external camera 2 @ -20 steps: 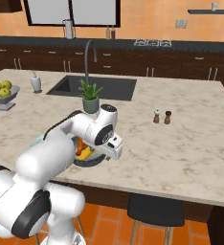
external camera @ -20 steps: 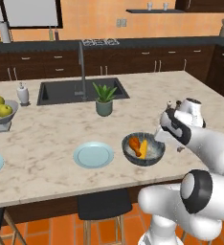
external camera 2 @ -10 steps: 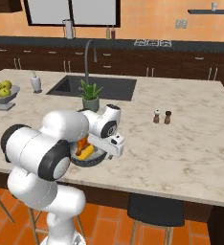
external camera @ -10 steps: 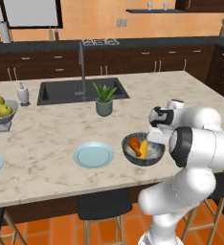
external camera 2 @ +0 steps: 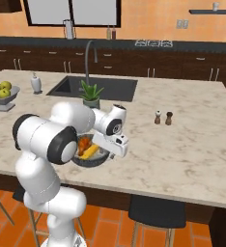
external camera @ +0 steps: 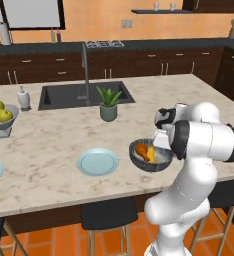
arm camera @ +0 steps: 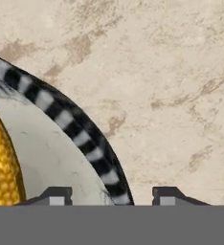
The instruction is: Pick the chicken drumstick and corn from their plates and place them in the bowl. Then put the bowl in the fridge.
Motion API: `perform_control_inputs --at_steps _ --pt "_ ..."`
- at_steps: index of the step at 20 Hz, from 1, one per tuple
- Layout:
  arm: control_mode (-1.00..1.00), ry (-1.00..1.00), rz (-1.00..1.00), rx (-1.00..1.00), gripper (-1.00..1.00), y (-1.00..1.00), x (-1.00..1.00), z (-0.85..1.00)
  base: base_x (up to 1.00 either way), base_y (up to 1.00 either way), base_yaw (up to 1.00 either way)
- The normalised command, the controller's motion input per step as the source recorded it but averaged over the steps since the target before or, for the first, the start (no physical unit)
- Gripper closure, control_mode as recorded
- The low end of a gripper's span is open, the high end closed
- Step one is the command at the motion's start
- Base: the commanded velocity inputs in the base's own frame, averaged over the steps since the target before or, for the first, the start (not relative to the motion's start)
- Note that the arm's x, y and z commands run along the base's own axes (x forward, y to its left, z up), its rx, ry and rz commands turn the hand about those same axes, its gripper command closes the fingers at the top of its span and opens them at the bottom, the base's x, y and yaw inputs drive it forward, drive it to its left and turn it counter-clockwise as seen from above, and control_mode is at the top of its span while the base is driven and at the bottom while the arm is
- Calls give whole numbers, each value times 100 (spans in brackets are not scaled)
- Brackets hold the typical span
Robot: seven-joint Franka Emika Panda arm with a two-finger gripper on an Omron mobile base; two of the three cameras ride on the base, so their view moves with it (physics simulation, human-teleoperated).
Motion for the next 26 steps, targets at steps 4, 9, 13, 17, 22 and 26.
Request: perform_control_inputs --at_steps 4,9,13,17,22,26 --pt "-100 0 1 0 100 48 0 -15 0 0 0" --pt "-100 -1 -3 0 100 14 -34 1 0 0 0" --pt "-100 -23 -12 0 100 0 -80 18 0 0 0" --pt "-100 -33 -27 0 100 -1 -71 44 0 0 0" --pt "-100 -5 -34 2 100 -5 -55 56 0 0 0" --pt "-100 -1 -54 5 100 -1 -28 46 0 0 0"
